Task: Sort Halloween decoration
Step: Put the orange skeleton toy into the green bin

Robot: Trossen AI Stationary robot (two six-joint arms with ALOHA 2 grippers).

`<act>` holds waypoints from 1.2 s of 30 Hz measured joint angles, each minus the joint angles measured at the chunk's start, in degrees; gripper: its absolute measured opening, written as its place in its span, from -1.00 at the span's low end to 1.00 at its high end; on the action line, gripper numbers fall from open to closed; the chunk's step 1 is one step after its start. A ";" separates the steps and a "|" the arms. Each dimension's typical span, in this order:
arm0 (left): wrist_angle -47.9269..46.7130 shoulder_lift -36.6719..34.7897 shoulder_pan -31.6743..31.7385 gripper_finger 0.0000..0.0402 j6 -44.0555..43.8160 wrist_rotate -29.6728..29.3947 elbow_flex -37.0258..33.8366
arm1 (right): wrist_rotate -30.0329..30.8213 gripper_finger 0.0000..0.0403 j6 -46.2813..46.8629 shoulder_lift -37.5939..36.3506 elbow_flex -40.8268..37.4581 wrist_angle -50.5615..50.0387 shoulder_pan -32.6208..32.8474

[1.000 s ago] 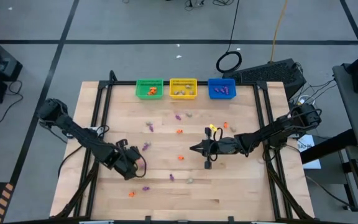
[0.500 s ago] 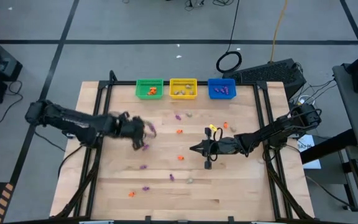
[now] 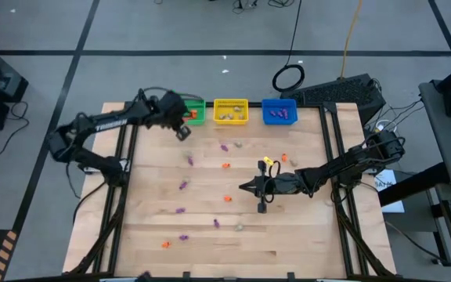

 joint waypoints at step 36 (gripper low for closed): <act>-4.23 24.41 11.26 -0.49 11.97 -2.76 16.82 | -0.02 -1.00 2.15 0.02 0.00 -3.24 0.00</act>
